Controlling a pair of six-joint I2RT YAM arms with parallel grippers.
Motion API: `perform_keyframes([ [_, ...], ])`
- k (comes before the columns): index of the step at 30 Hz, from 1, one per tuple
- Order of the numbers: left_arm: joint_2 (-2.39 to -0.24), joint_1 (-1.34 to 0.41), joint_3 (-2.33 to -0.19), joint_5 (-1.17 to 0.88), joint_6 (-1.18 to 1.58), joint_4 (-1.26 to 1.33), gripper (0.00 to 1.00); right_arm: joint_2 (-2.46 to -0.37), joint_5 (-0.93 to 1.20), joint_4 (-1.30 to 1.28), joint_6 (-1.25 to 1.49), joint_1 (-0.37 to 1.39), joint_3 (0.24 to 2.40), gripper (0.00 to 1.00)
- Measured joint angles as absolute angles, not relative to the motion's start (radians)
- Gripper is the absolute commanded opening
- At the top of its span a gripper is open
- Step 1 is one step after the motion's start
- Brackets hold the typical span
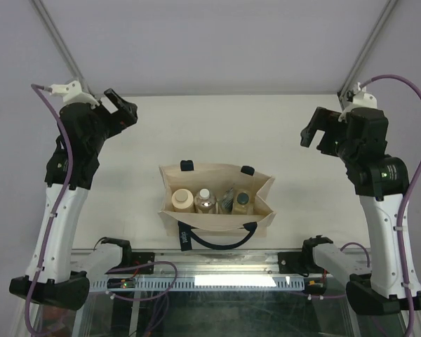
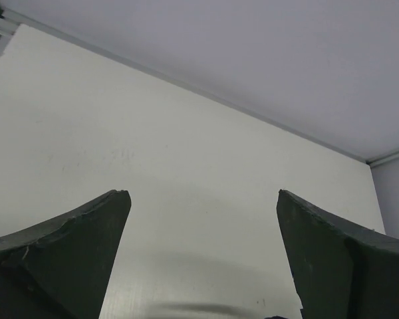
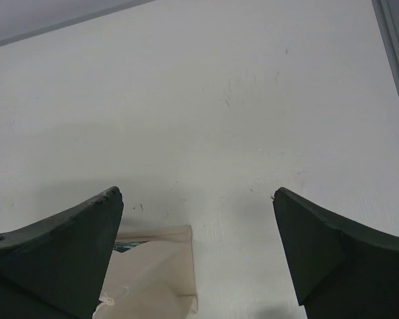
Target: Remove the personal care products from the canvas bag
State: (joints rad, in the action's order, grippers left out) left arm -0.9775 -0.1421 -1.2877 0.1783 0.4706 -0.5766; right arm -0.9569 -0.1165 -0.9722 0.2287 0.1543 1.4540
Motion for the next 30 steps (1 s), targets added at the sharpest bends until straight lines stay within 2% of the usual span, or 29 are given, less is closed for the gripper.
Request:
perform_keyframes([
  [10,-1.159,-0.162,-1.390,-0.033,0.512,-0.632,0.99,-1.060,-0.123,-1.079,0.296,0.168,1.544,1.00],
  [16,-1.209,-0.263,-1.396,-0.097,0.542,-0.645,0.99,-1.033,-0.077,-1.075,0.326,0.169,1.523,1.00],
  [21,-1.212,-0.396,-1.396,-0.127,0.579,-0.643,0.99,-0.982,0.090,-1.065,0.339,0.169,1.462,1.00],
  [30,-1.127,-0.700,-1.327,-0.108,0.624,-0.638,0.99,-0.836,0.531,-1.064,0.315,0.173,1.320,1.00],
])
